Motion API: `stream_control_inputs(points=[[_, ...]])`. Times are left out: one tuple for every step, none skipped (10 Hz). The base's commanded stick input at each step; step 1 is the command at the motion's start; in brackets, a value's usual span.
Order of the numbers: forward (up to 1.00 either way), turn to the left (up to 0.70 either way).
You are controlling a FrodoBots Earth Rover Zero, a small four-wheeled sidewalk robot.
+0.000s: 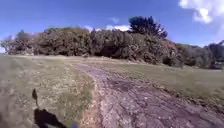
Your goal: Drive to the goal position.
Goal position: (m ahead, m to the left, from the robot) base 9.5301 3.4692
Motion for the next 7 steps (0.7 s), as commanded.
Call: stream_control_inputs(points=[[0.7,-0.14],[0.7,0.0],[0.7,0.0],[0.7,0.0],[0.7,0.0],[0.7,0.0],[0.7,0.0]])
